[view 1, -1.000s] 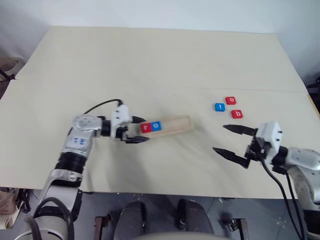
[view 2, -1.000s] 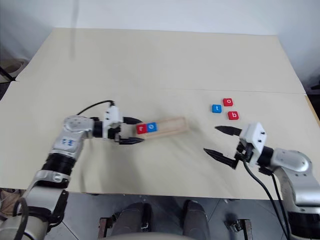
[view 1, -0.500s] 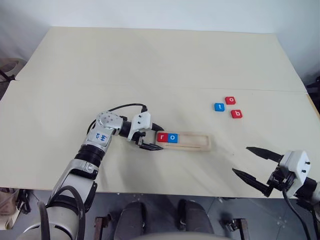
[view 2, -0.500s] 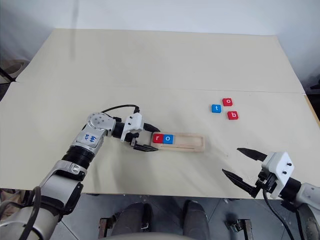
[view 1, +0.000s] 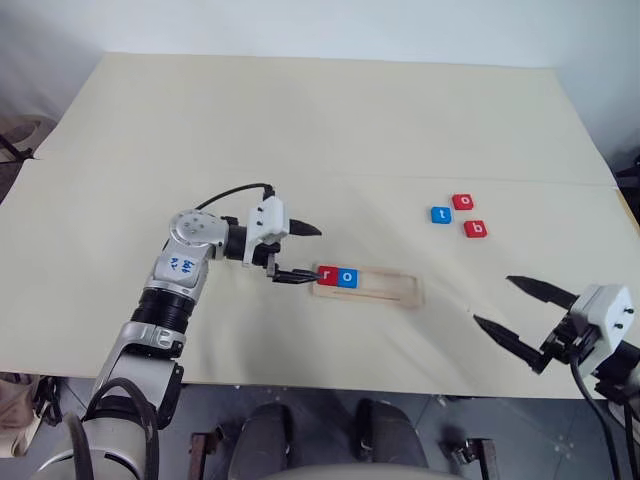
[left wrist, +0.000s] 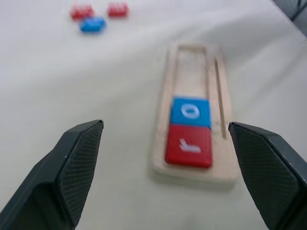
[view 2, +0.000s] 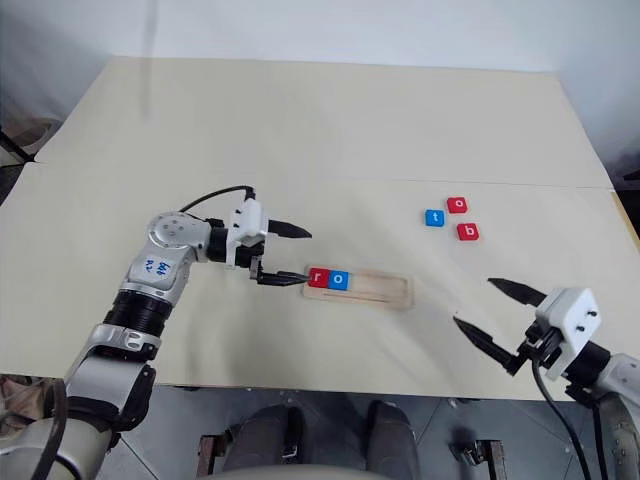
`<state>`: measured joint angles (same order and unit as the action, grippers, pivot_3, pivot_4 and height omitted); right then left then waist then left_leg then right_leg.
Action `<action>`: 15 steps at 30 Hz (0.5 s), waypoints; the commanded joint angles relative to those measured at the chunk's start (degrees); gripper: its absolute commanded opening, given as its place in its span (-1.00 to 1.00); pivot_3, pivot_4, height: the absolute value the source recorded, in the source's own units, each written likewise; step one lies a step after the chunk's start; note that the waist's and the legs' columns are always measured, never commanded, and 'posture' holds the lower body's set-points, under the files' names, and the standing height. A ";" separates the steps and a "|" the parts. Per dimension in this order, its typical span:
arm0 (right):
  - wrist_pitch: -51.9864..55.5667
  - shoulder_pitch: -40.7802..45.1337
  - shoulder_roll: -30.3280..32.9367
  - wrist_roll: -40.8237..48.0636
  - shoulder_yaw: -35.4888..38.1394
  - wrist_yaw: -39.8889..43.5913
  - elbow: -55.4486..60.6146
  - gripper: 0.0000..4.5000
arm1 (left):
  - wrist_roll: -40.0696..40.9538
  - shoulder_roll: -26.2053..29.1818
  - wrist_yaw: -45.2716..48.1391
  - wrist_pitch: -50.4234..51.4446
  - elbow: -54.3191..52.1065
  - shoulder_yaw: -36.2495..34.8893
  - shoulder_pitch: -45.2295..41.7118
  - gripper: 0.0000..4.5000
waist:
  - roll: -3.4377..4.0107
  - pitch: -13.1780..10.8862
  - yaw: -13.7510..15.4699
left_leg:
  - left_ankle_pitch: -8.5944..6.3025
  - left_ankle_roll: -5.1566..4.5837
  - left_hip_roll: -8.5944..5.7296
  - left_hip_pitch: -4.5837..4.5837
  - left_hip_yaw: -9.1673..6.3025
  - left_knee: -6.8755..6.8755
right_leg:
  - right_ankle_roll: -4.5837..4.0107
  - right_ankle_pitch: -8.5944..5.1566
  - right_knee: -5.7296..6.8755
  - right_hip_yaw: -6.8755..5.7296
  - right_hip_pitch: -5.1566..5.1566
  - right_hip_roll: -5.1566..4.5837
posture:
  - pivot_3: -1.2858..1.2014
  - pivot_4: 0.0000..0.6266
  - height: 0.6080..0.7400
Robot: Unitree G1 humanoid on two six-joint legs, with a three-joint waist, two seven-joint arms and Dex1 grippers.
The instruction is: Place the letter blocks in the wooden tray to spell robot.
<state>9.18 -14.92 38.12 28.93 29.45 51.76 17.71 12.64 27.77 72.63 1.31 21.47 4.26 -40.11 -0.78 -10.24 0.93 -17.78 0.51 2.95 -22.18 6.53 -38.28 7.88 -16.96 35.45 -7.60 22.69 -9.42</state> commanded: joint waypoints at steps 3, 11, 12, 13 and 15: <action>3.38 6.40 -1.88 -1.58 -0.81 -9.14 -4.08 1.00 | 6.27 7.74 -0.96 0.78 -9.92 -9.68 8.60 0.97 | 0.08 0.03 -1.04 | 0.01 0.01 0.02 0.06 0.00 0.06 | -0.03 -0.02 0.04 0.03 0.01 0.01 | 0.03 -0.52 1.00; 18.35 28.15 -3.04 -7.00 -10.60 -23.85 -13.99 1.00 | 12.44 9.31 -7.12 3.36 -19.91 -19.23 26.28 0.97 | 0.16 0.04 -1.01 | 0.00 0.01 0.02 0.02 -0.01 0.04 | -0.05 -0.03 0.11 0.08 0.07 -0.01 | 0.03 -0.52 1.00; 20.74 30.99 -3.16 -7.60 -11.58 -25.60 -15.34 1.00 | 12.84 8.91 -8.09 3.68 -21.32 -19.59 28.02 0.97 | 0.16 0.04 -1.14 | 0.00 0.00 0.02 0.02 0.00 0.02 | -0.05 -0.03 0.09 0.08 0.07 -0.02 | 0.03 -0.52 1.00; 22.17 33.14 -3.31 -7.68 -12.23 -26.29 -16.27 1.00 | 13.47 8.73 -8.61 4.46 -22.84 -19.62 29.52 0.97 | 0.17 0.03 -0.92 | 0.00 0.00 0.01 0.02 0.03 0.01 | -0.04 -0.02 0.09 0.12 0.07 -0.03 | 0.03 -0.52 1.00; 25.26 37.73 -2.77 -10.30 -15.26 -28.18 -18.75 1.00 | 13.81 8.00 -9.52 4.43 -25.63 -19.34 32.66 0.97 | 0.19 0.04 -1.07 | 0.00 0.00 0.00 -0.01 -0.01 0.03 | -0.04 -0.02 0.08 0.07 0.07 -0.05 | 0.03 -0.52 1.00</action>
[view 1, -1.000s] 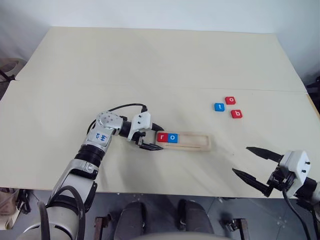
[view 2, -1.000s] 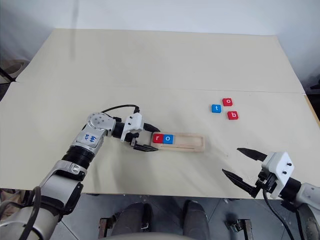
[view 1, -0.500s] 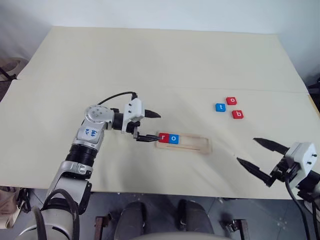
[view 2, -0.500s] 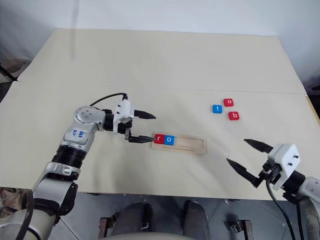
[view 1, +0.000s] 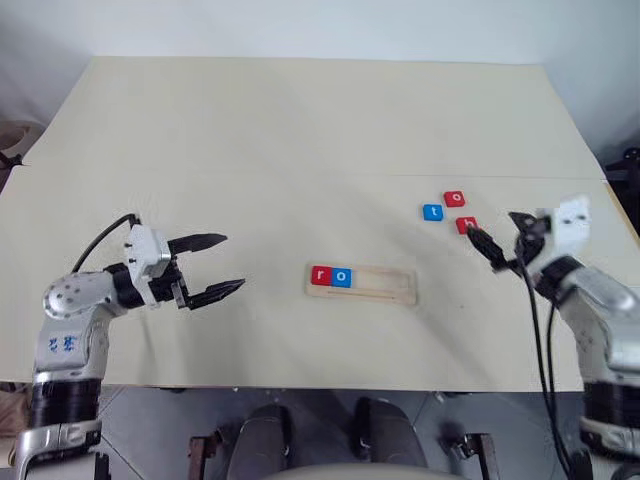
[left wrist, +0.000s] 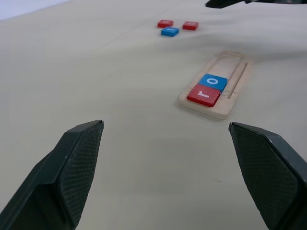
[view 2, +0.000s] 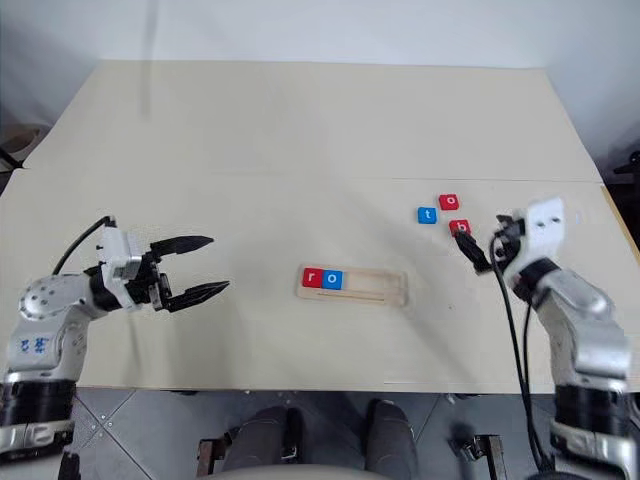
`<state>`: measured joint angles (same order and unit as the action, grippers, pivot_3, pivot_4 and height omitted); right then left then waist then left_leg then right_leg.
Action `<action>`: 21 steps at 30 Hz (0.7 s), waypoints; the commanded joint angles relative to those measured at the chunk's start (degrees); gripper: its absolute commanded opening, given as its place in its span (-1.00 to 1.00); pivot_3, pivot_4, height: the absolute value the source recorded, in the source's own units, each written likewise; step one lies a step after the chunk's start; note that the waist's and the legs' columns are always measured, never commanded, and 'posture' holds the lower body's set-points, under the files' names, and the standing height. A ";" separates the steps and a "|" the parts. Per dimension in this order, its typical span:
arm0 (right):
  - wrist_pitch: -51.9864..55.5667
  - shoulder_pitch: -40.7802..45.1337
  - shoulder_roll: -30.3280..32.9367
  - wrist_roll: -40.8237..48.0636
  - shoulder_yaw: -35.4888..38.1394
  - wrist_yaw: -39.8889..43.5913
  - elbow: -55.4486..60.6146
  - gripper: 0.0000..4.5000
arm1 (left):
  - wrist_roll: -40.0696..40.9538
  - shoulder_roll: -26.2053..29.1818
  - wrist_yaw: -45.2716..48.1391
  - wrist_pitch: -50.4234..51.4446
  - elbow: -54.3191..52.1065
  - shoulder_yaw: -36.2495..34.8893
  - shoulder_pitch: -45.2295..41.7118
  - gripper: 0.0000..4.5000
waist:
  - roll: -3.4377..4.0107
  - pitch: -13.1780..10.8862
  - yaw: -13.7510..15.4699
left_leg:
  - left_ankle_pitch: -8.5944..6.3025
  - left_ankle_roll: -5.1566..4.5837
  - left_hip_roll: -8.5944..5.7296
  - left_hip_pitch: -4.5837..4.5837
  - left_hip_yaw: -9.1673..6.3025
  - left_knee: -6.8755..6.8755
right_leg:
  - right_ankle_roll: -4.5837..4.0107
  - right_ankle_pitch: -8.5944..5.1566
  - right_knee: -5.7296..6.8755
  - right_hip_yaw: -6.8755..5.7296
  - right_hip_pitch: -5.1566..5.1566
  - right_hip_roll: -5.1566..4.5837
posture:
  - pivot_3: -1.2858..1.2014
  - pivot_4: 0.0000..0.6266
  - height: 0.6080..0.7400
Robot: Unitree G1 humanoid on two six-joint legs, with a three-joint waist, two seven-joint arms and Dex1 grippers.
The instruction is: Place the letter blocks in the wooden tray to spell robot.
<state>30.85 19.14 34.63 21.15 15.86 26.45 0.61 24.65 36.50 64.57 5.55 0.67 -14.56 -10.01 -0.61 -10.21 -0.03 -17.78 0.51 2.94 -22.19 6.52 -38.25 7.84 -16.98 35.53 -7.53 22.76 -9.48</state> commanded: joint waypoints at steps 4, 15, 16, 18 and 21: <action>8.78 9.89 0.49 -4.94 -5.00 -5.17 -4.75 1.00 | 1.25 -2.13 -3.28 -0.60 -6.70 0.63 5.29 0.97 | 0.01 0.00 -0.04 | 0.00 0.00 0.00 -0.02 0.05 0.03 | 0.00 0.00 -0.01 0.01 0.03 0.00 | 0.03 -0.52 1.00; 14.63 14.05 -0.76 -4.94 -7.02 -4.44 -3.06 1.00 | 2.92 -3.16 -4.01 0.36 -6.48 3.34 2.03 0.97 | 0.02 0.01 -0.25 | 0.00 0.00 0.00 -0.02 0.08 0.05 | 0.00 0.00 -0.01 0.01 0.05 0.00 | 0.03 -0.52 1.00; 14.91 13.71 -0.60 -5.31 -6.81 -5.05 -2.79 1.00 | 2.74 -3.13 -3.90 0.03 -6.30 3.53 1.77 0.97 | 0.02 0.01 -0.26 | 0.00 0.00 0.00 -0.03 0.09 0.05 | 0.00 0.00 -0.01 0.01 0.05 0.00 | 0.03 -0.52 1.00; 16.63 13.09 -0.67 -5.15 -5.24 -6.83 -1.90 1.00 | 2.73 -2.97 -3.66 -0.18 -5.99 3.81 1.24 0.97 | 0.02 0.01 -0.25 | 0.00 0.00 0.00 -0.03 0.09 0.06 | 0.00 0.00 -0.02 0.01 0.06 0.00 | 0.03 -0.52 1.00; 19.04 12.01 -1.90 -4.82 -3.21 -9.64 -0.41 1.00 | 2.84 -3.30 -4.34 -0.14 -5.77 3.97 -0.02 0.97 | 0.02 0.01 -0.19 | 0.00 0.00 0.00 -0.03 0.09 0.05 | 0.00 0.00 -0.01 0.01 0.06 0.00 | 0.03 -0.52 1.00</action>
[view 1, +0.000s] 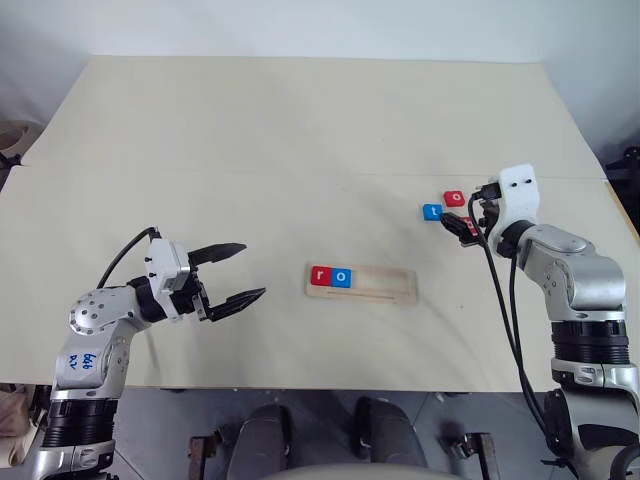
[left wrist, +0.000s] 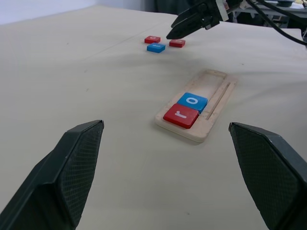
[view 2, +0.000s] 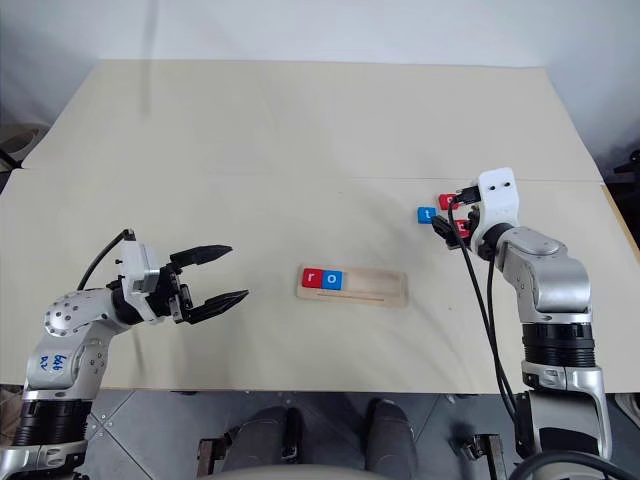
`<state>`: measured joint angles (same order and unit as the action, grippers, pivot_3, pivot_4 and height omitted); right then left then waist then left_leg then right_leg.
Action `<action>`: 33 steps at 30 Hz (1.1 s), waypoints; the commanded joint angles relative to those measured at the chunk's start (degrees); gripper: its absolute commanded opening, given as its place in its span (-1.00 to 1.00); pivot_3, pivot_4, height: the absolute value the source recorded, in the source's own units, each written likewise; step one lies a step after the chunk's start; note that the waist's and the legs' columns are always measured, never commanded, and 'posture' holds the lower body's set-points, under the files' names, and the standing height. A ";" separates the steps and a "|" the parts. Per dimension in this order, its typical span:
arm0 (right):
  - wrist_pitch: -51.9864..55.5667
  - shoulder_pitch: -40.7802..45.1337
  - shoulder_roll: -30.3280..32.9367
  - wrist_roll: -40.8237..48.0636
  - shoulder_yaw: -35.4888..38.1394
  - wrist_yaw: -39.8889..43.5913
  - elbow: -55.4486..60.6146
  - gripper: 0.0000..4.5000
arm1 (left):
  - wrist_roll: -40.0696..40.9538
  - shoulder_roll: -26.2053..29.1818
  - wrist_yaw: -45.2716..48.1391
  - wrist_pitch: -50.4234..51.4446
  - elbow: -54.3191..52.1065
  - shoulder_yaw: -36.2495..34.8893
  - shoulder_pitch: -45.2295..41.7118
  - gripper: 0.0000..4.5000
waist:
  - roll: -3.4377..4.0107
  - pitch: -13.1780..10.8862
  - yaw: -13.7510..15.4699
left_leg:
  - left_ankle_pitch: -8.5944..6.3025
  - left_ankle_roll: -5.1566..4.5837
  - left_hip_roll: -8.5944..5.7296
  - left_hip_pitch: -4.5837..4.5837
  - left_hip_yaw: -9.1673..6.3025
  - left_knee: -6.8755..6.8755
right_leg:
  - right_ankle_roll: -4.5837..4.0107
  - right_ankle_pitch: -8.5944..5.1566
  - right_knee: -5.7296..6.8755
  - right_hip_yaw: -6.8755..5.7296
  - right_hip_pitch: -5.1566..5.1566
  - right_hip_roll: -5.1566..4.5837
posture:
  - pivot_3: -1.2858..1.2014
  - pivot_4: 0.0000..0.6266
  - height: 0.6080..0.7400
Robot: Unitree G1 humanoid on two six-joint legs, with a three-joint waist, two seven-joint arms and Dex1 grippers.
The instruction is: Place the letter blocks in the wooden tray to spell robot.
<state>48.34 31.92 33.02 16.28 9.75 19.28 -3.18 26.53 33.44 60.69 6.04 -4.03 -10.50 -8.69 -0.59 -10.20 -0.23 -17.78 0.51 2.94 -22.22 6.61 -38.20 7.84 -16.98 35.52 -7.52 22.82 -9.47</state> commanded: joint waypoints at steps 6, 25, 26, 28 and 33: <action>0.76 -0.52 -2.86 -2.26 1.38 -4.96 -1.88 1.00 | 0.51 -0.94 -0.54 -0.73 -1.59 1.56 -2.88 0.97 | 0.00 0.00 -0.18 | 0.00 0.00 0.00 0.00 0.01 0.02 | 0.00 0.00 0.00 0.00 0.00 0.00 | 0.03 -0.52 1.00; 16.14 -11.55 -5.86 2.10 10.61 -9.71 23.34 -0.35 | 0.63 -2.09 1.28 -1.93 3.21 4.04 -7.68 1.00 | 0.01 0.01 0.30 | 0.00 0.00 0.00 -0.11 0.01 0.04 | 0.00 0.00 -0.04 0.01 0.10 0.01 | 0.03 -0.52 1.00; 19.42 -13.70 -7.04 2.96 12.23 -10.43 28.20 -0.35 | 0.61 -2.24 2.12 -2.04 4.16 4.51 -8.34 1.00 | 0.01 0.01 0.29 | 0.00 0.00 0.00 -0.11 0.01 0.03 | 0.00 0.00 -0.03 0.01 0.11 0.01 | 0.03 -0.52 1.00; 24.77 -17.01 -9.26 4.19 14.64 -11.31 35.67 -0.35 | 0.70 -2.45 3.37 -2.17 5.50 5.11 -9.22 1.00 | 0.02 0.01 0.17 | 0.00 0.00 0.00 -0.10 0.00 0.06 | 0.00 0.00 -0.02 0.01 0.12 0.01 | 0.03 -0.52 1.00; 34.27 -26.17 -17.56 5.63 16.97 -12.76 51.48 -0.35 | 0.20 -3.29 5.68 -2.63 9.06 6.59 -11.70 1.00 | 0.04 0.03 0.03 | -0.01 0.00 0.00 -0.12 0.00 0.12 | -0.01 -0.01 -0.01 0.05 0.20 0.04 | 0.03 -0.52 1.00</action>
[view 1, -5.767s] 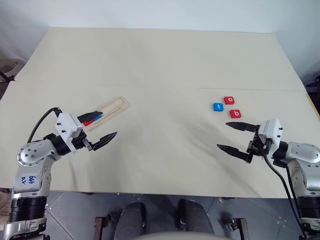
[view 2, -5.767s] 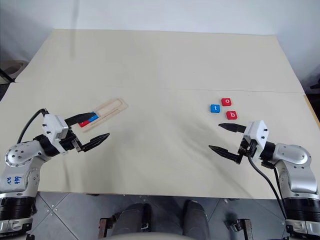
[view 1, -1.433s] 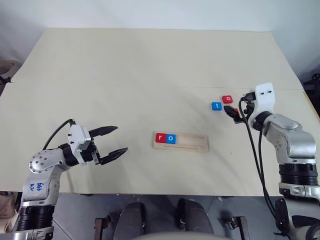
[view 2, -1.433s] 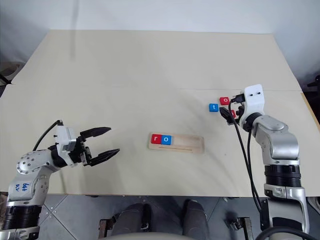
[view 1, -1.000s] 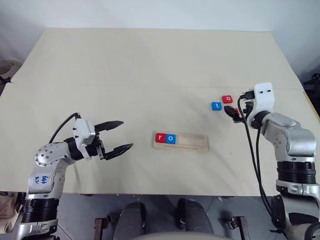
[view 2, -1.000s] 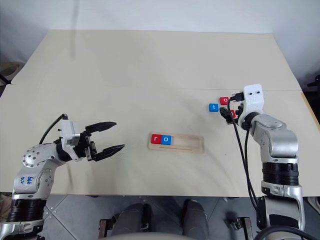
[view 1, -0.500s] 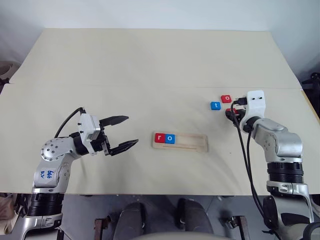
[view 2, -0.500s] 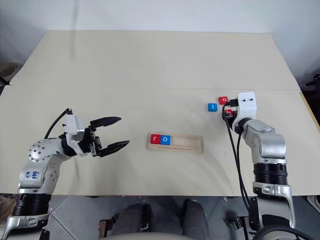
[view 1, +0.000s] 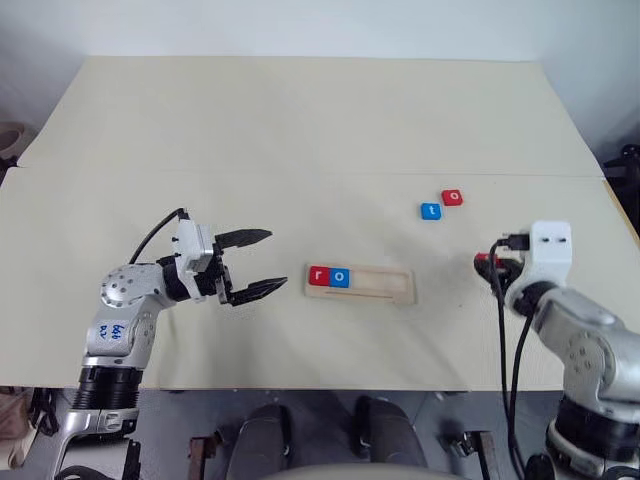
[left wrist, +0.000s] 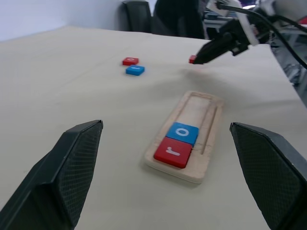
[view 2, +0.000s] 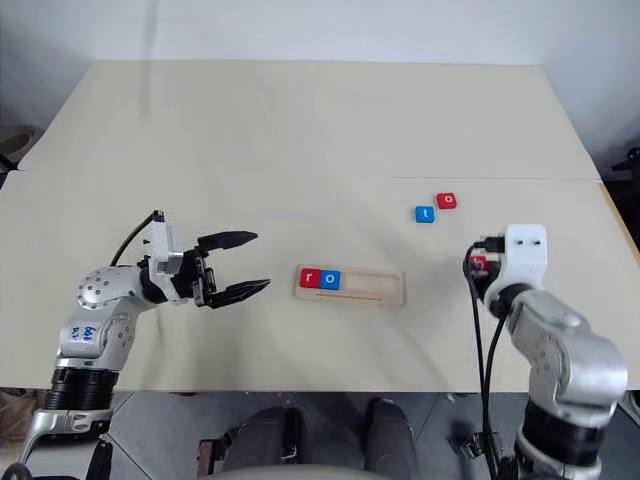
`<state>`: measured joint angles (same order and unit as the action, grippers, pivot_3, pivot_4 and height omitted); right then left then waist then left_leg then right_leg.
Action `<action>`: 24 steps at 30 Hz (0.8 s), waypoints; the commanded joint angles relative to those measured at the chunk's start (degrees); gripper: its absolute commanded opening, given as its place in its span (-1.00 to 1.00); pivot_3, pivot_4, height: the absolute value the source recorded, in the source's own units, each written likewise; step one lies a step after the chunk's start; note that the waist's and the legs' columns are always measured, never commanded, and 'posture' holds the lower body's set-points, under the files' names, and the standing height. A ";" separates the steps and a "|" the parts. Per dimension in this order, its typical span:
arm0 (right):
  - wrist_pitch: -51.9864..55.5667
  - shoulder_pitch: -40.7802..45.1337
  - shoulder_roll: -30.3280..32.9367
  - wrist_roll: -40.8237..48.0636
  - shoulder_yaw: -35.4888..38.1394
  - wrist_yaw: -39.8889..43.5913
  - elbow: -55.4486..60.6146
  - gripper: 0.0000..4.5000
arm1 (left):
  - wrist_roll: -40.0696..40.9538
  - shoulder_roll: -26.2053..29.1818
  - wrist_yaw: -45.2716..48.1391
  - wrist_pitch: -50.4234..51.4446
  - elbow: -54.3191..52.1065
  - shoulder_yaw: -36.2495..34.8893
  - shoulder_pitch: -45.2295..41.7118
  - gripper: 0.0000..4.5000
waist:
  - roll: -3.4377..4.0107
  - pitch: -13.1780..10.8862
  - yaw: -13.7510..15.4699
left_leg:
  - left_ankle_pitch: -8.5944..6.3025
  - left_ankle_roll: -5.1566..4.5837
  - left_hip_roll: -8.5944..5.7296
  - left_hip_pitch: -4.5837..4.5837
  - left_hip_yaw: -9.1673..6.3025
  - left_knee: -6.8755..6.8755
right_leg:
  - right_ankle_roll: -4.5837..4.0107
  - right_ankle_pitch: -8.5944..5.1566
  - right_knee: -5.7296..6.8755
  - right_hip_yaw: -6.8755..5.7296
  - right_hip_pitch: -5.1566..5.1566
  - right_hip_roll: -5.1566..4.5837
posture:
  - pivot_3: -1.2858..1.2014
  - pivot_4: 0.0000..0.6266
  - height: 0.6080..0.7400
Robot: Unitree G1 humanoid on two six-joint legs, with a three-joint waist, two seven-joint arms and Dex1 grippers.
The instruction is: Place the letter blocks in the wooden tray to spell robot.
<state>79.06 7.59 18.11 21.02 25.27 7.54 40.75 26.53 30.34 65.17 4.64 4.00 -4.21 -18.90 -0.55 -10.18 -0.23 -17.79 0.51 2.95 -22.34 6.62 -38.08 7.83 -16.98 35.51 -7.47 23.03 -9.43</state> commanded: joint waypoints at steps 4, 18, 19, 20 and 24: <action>2.41 -3.66 -6.05 -0.34 -0.41 -2.16 8.71 -0.35 | -0.02 -0.64 1.78 -1.60 2.26 0.91 -2.53 1.00 | 0.00 0.00 -0.01 | -0.01 -0.02 -0.01 0.00 0.00 -0.02 | 0.00 0.00 0.01 0.03 0.01 0.00 | 0.03 -0.52 1.00; -17.53 -4.03 24.28 5.24 -4.70 29.45 -10.71 0.99 | 0.47 0.49 0.56 -1.97 -1.77 -0.41 1.61 1.00 | -0.01 -0.01 0.11 | -0.07 -0.12 -0.03 0.00 0.03 0.02 | 0.01 0.00 -0.10 0.04 -0.01 0.00 | 0.03 -0.52 1.00; -22.72 -4.30 27.44 4.74 -5.72 34.33 -13.94 0.99 | 0.52 0.59 0.80 -2.02 -2.11 -0.31 1.91 1.00 | -0.02 -0.01 0.06 | -0.07 -0.12 -0.03 0.01 0.03 0.00 | 0.01 0.00 -0.10 0.03 -0.02 0.00 | 0.03 -0.52 1.00; -28.45 -4.53 30.09 4.16 -7.00 39.24 -16.93 0.99 | 0.50 0.75 1.25 -2.11 -2.45 -0.07 2.17 1.00 | -0.05 -0.03 0.06 | -0.07 -0.12 -0.03 0.02 0.05 0.01 | 0.02 0.01 -0.11 0.05 -0.03 0.00 | 0.03 -0.52 1.00; -48.19 -2.41 37.71 -0.13 -13.39 54.93 -30.82 0.99 | 1.36 1.04 2.76 -1.54 -4.45 0.48 3.16 1.00 | -0.06 -0.03 -0.01 | -0.06 -0.10 -0.02 0.05 0.07 0.00 | 0.03 0.01 -0.12 0.04 -0.07 0.00 | 0.03 -0.52 1.00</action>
<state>38.17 4.07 54.03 22.92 13.40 57.03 14.53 26.73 30.61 67.10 3.48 2.18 -3.45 -16.32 -0.62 -10.21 -0.23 -17.84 0.41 2.92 -22.26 6.71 -38.08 7.87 -16.96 35.38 -7.42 22.94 -9.43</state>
